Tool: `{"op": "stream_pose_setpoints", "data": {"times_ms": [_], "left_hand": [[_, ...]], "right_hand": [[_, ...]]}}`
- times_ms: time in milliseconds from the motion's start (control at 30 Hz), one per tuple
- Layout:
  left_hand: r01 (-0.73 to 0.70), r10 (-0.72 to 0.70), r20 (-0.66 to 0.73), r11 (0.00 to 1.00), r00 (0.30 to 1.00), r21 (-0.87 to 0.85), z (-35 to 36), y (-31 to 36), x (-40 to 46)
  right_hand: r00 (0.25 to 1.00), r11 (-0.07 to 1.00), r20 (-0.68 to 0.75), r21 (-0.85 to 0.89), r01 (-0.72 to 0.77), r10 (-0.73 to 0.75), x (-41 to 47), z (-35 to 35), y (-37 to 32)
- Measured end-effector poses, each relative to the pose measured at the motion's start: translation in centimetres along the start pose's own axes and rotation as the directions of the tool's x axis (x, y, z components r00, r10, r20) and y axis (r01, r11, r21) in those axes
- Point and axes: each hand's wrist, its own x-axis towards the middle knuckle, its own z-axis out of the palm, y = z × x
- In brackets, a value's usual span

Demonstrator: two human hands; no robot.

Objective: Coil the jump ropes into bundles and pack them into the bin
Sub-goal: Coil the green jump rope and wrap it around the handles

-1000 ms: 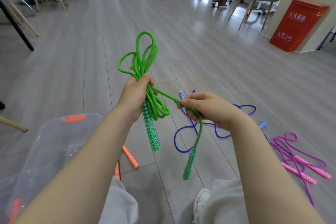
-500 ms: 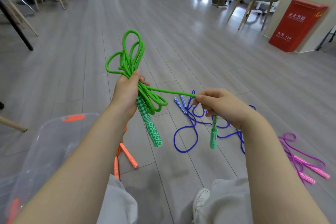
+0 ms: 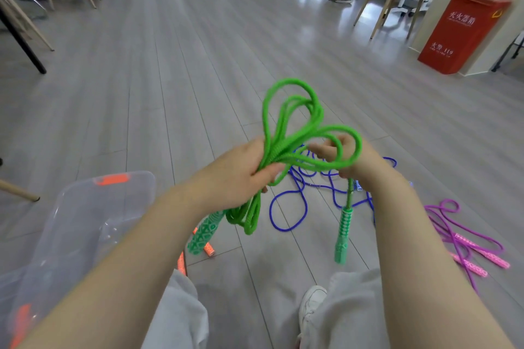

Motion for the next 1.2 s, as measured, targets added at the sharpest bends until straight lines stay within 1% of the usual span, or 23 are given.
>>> {"op": "stream_pose_setpoints", "data": {"times_ms": [33, 100, 200, 300, 367, 433, 467, 500, 533, 567, 633, 667, 733, 767, 833, 900, 967, 1067, 1133, 1200], "left_hand": [[-0.008, 0.002, 0.068, 0.996, 0.998, 0.092, 0.3, -0.1, 0.0], [-0.014, -0.021, 0.157, 0.976, 0.987, 0.216, 0.7, -0.2, 0.1], [0.015, -0.084, 0.192, 0.942, 0.978, 0.334, 1.1, -0.9, 0.3], [0.083, -0.148, 0.135, 0.914, 0.98, 0.397, 1.8, -1.9, 0.8], [0.121, -0.158, 0.061, 0.909, 0.986, 0.4, 2.2, -2.5, 1.1], [0.137, -0.144, -0.012, 0.911, 0.989, 0.39, 2.2, -2.5, 1.3], [0.125, -0.122, -0.031, 0.921, 0.992, 0.369, 1.9, -2.4, 1.4], [0.099, -0.098, -0.02, 0.935, 0.995, 0.341, 1.6, -2.2, 1.3], [0.062, -0.077, 0.034, 0.949, 0.997, 0.309, 1.3, -1.9, 1.1], [0.026, -0.062, 0.12, 0.96, 0.991, 0.279, 1.1, -1.6, 0.8], [0.0, -0.085, 0.32, 0.967, 0.944, 0.256, 1.4, -1.5, 0.2], [-0.012, -0.103, 0.389, 0.959, 0.915, 0.284, 2.1, -1.6, 0.0], [-0.052, -0.157, 0.453, 0.908, 0.878, 0.415, 3.9, -1.9, 0.1], [-0.075, -0.184, 0.451, 0.865, 0.873, 0.497, 4.9, -2.0, 0.2], [-0.11, -0.198, 0.411, 0.782, 0.89, 0.614, 6.1, -2.0, 0.3], [-0.063, -0.213, 0.342, 0.761, 0.915, 0.645, 6.3, -2.3, 0.6], [0.043, -0.258, 0.253, 0.774, 0.932, 0.632, 5.6, -2.9, 0.8], [0.188, -0.292, 0.123, 0.831, 0.948, 0.524, 3.9, -4.2, 1.4], [0.213, -0.263, 0.052, 0.866, 0.963, 0.452, 2.9, -4.5, 1.6], [0.225, -0.236, -0.022, 0.89, 0.972, 0.397, 2.3, -4.3, 1.5]], "right_hand": [[0.999, 0.999, -0.031, 0.024, 0.026, -0.025, 0.0, 0.0, -0.1], [0.996, 0.992, -0.088, 0.122, 0.039, -0.029, -0.1, 0.1, -0.4], [0.995, 0.958, -0.097, 0.286, 0.026, 0.002, -0.1, 0.1, -0.5], [0.996, 0.945, -0.083, 0.326, 0.012, 0.015, -0.2, -0.2, -0.5], [0.996, 0.937, -0.086, 0.349, 0.003, 0.029, 0.0, -0.2, -0.6], [0.993, 0.926, -0.096, 0.376, -0.024, 0.065, 0.2, -0.1, -0.4], [0.991, 0.923, -0.102, 0.381, -0.045, 0.091, 0.4, -0.1, -0.3], [0.988, 0.923, -0.105, 0.378, -0.069, 0.117, 0.6, -0.2, 0.0], [0.985, 0.926, -0.103, 0.365, -0.093, 0.14, 0.7, -0.2, 0.2], [0.983, 0.933, -0.097, 0.342, -0.114, 0.156, 0.8, -0.1, 0.5], [0.982, 0.951, -0.081, 0.275, -0.141, 0.169, 0.9, 0.0, 0.9], [0.984, 0.964, -0.078, 0.224, -0.141, 0.162, 0.9, 0.1, 1.0], [0.991, 0.991, -0.08, 0.086, -0.104, 0.111, 0.9, 0.4, 0.9], [0.994, 0.997, -0.082, 0.028, -0.065, 0.068, 0.8, 0.5, 0.7], [0.992, 0.999, -0.115, -0.013, 0.042, -0.043, 0.5, 0.7, -0.1], [0.97, 0.986, -0.184, 0.0, 0.164, -0.161, 0.0, 0.9, -1.2], [0.94, 0.962, -0.226, 0.04, 0.271, -0.255, -0.8, 1.1, -2.5], [0.92, 0.922, -0.204, 0.132, 0.364, -0.334, -1.8, 1.7, -3.8], [0.921, 0.913, -0.214, 0.183, 0.364, -0.324, -1.9, 1.8, -4.1], [0.923, 0.899, -0.256, 0.26, 0.352, -0.288, -1.7, 1.4, -4.1]]}}
